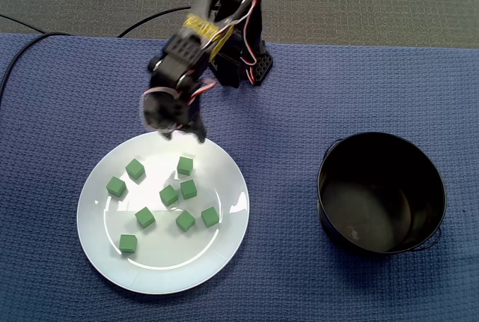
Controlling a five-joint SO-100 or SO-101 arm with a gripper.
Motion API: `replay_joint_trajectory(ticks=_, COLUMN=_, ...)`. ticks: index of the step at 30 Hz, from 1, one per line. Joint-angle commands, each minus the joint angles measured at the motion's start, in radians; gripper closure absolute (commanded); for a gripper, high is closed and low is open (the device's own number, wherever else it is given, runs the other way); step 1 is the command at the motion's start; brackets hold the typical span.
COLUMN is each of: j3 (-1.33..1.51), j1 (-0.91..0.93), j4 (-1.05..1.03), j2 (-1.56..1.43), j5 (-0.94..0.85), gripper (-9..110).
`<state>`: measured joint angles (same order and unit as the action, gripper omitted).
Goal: Pick up the items on the white plate and put them in the black container.
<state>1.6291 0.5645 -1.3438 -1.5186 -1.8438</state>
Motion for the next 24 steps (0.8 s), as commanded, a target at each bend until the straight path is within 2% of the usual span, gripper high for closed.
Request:
replay_joint_trajectory(ticks=1, j3=-0.101, j1=0.041, j4=0.029, j2=0.097, j5=0.011, gripper=77)
replay_joint_trajectory(ticks=7, j3=-0.110, j1=0.060, j4=0.064, j2=0.176, j5=0.017, gripper=76)
replay_joint_trajectory(ticks=24, j3=-0.074, j1=-0.040, j4=0.124, j2=0.262, j5=0.112, gripper=74)
